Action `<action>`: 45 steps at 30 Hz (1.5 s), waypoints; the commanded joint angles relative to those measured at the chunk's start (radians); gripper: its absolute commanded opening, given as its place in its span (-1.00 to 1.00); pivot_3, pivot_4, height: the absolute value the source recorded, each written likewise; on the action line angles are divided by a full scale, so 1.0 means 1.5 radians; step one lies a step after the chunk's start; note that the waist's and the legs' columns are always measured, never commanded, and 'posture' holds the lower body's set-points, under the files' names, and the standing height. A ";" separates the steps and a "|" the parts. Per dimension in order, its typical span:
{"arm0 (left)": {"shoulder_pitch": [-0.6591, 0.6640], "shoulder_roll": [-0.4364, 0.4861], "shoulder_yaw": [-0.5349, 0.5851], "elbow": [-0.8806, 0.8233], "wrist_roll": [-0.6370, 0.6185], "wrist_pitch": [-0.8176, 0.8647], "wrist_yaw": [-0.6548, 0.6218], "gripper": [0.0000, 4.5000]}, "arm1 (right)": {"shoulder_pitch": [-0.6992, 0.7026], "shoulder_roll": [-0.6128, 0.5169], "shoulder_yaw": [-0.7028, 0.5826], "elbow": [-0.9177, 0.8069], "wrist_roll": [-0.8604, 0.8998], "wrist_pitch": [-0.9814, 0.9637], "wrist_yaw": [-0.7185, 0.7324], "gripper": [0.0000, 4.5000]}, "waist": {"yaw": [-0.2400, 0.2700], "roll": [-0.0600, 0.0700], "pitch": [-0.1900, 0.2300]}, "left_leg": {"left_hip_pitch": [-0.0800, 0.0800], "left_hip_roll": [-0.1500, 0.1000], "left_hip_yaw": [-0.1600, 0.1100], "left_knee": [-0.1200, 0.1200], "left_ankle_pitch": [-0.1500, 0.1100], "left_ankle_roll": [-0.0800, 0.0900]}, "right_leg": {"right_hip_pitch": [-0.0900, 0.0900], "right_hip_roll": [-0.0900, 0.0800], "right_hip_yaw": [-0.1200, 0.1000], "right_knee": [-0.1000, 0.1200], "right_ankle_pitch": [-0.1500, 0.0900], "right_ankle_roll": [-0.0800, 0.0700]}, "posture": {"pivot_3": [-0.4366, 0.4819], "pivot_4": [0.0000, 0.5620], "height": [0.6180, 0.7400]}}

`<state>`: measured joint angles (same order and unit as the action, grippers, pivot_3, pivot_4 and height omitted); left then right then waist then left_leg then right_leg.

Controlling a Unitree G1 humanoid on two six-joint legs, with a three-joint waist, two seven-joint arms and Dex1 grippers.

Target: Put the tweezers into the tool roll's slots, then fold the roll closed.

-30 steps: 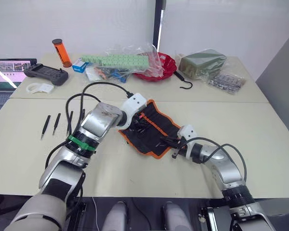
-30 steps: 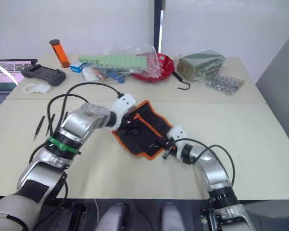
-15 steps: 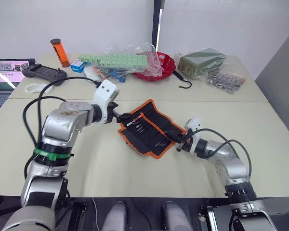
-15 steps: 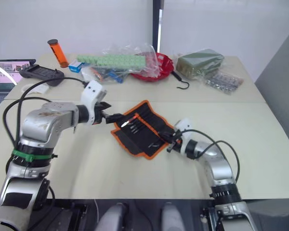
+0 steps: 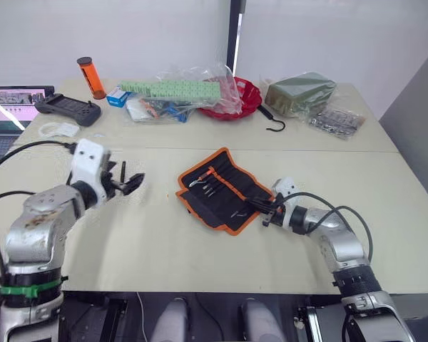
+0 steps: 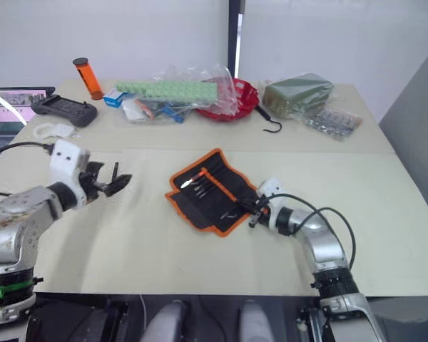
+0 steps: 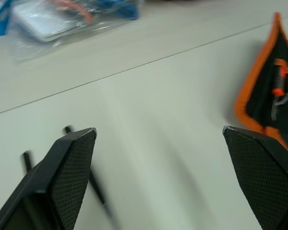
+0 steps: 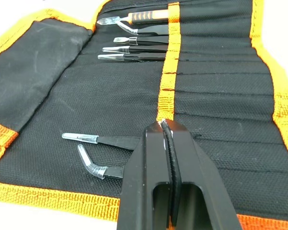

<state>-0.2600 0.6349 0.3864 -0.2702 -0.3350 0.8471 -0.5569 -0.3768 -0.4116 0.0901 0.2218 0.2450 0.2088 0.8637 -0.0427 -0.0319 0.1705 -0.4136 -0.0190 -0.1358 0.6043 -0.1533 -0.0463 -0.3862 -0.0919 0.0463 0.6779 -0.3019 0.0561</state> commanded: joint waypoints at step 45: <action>0.206 0.018 0.237 0.114 -0.136 -0.037 0.137 0.99 | 0.016 0.002 0.014 0.031 -0.031 -0.010 0.008 -1.00 | 0.005 -0.004 -0.003 | 0.011 0.002 0.001 -0.007 -0.001 -0.002 | 0.011 0.000 -0.001 -0.010 -0.001 -0.002 | -0.05 -0.47 1.00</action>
<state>0.0603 0.6366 0.7519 -0.1194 -0.5520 0.8001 -0.3430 -0.3755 -0.4013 0.1022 0.2510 0.2175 0.1724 0.8803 -0.0354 -0.0382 0.1656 -0.3971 -0.0162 -0.1336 0.5939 -0.1555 -0.0494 -0.3696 -0.0919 0.0442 0.6623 -0.3029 0.0535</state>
